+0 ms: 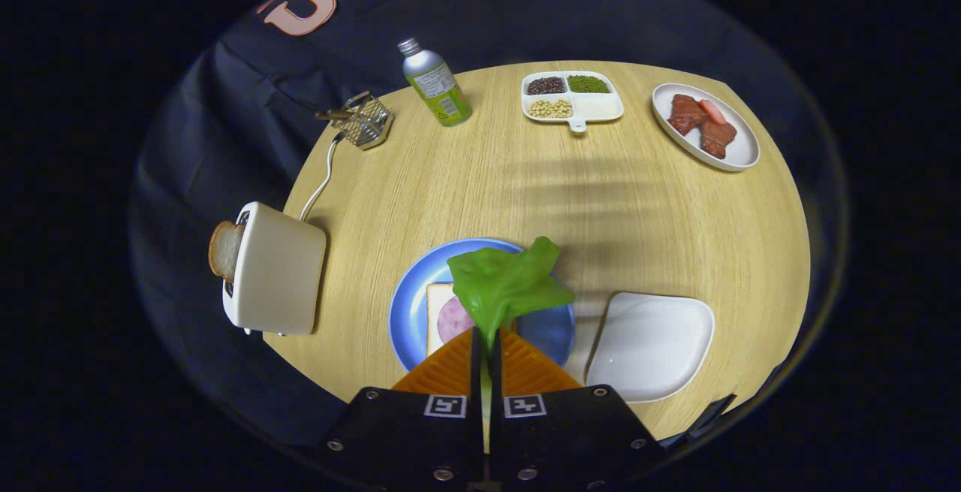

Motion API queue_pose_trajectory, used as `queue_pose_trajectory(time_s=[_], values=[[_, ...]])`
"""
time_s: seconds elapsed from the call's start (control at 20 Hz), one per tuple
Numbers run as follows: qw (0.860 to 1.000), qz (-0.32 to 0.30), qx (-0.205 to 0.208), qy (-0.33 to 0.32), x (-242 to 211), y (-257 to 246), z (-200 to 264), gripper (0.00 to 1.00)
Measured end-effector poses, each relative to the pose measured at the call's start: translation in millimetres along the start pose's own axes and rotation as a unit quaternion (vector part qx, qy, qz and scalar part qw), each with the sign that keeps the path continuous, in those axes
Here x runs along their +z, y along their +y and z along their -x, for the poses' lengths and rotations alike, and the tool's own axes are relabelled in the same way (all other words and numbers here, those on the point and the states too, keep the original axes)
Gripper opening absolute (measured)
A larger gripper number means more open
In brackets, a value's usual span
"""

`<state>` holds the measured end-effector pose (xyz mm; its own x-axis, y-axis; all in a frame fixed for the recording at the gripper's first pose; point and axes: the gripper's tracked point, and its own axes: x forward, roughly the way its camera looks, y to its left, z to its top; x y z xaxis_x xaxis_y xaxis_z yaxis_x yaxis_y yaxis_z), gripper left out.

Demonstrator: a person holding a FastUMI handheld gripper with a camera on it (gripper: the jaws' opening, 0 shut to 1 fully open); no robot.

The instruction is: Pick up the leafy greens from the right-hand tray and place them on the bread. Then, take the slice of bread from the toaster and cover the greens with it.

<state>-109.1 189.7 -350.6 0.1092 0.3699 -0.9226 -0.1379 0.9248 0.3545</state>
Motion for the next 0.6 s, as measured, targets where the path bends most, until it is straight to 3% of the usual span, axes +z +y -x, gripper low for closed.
queue_pose_trajectory(time_s=[0.3,0.6], values=[[1.0,0.02,0.009,0.009,2,21,-18,0.04],[0.999,0.036,-0.01,0.03,-17,20,-49,0.06]])
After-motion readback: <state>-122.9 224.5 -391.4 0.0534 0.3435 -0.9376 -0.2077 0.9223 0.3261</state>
